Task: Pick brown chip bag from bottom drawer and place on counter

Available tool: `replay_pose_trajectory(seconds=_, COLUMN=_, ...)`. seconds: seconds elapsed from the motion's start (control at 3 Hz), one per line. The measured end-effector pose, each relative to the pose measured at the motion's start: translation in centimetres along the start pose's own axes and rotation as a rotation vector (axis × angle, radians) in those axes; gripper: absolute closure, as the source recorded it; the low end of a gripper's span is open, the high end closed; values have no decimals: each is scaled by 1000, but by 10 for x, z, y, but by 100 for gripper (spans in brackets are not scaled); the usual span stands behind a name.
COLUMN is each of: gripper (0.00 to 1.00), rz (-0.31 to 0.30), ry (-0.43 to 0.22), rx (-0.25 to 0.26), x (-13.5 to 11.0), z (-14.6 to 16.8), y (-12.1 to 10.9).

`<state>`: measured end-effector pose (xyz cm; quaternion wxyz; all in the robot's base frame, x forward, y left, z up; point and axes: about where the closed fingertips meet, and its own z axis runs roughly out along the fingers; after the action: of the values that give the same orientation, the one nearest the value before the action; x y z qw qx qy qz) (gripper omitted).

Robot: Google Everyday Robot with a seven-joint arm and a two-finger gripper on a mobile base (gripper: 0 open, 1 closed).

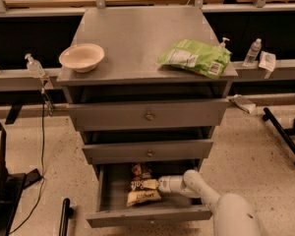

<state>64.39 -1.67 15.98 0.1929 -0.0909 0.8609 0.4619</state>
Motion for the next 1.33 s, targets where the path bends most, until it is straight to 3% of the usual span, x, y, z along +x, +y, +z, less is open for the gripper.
replay_pose_trajectory(seconds=0.33, gripper=100, rz=-2, ry=-53, rx=-164, x=-23, z=-23, y=30)
replay_pose_trajectory(seconds=0.67, gripper=100, rz=-35, ry=-31, rx=-247, x=-33, z=-58, y=65)
replay_pose_trajectory(seconds=1.0, gripper=100, rz=-51, ry=55, rx=-255, x=-24, z=-71, y=101)
replay_pose_trajectory(seconds=1.33, gripper=100, rz=-13, ry=175, rx=-207, x=-17, z=-79, y=109)
